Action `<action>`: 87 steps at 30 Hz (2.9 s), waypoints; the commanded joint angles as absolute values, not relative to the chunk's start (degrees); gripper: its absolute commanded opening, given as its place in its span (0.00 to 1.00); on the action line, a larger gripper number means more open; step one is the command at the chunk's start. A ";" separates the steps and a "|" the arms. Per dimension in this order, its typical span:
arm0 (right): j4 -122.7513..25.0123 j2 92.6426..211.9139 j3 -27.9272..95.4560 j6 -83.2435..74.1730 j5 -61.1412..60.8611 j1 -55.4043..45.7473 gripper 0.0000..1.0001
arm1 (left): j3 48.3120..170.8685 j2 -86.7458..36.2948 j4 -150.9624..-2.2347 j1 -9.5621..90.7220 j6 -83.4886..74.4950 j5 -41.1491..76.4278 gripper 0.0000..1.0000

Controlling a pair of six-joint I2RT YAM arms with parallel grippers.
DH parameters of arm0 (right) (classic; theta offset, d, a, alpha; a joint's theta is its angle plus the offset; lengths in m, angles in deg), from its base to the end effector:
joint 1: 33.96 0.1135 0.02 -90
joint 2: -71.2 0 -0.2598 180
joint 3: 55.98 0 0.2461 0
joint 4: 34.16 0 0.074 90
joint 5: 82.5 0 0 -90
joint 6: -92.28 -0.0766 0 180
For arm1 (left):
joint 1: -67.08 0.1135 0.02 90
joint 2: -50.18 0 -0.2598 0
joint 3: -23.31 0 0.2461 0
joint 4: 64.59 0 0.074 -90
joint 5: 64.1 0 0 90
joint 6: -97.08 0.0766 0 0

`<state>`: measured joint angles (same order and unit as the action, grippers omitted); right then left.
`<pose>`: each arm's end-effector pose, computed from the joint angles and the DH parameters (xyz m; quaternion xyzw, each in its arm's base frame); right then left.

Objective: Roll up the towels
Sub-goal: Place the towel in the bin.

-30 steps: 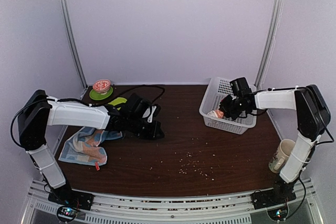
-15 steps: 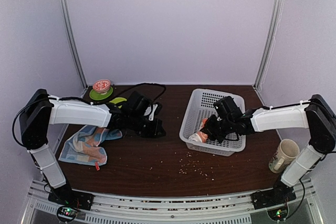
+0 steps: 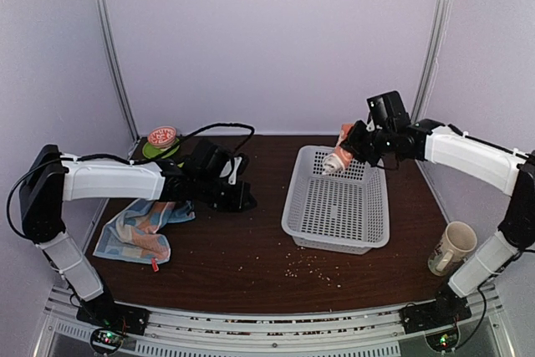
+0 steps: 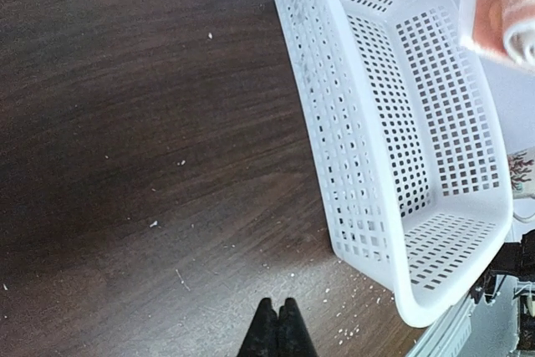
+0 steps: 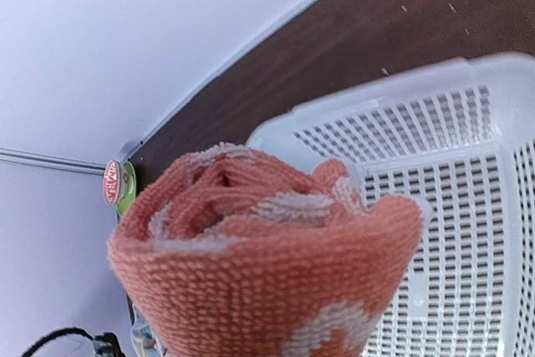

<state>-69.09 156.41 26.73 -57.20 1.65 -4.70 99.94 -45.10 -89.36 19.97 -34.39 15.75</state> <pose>0.3133 0.1845 0.2704 0.2116 0.8704 0.3420 0.2842 0.2525 -0.2917 0.1908 0.0799 0.9121 -0.3332 0.2252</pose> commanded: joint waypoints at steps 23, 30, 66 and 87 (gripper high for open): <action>-106.97 188.42 62.98 0.11 -6.69 -5.12 0.00 | 108.43 -54.03 -80.93 21.37 -33.83 0.24 0.00; -106.99 187.40 62.22 5.74 -10.38 -3.65 0.00 | 107.18 -53.67 -80.77 21.46 -33.45 -0.42 0.00; -108.17 198.06 68.14 3.60 17.67 -4.99 0.46 | 106.25 -57.35 -80.17 21.46 -34.66 -2.02 0.00; -96.41 185.25 53.22 -11.93 14.52 -11.56 0.06 | 106.25 -57.87 -78.31 21.46 -36.15 -2.54 0.00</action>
<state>-101.99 190.61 56.65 -5.58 16.30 -10.23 106.26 -57.19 -81.38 21.02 -35.55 -2.13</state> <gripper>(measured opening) 0.171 0.005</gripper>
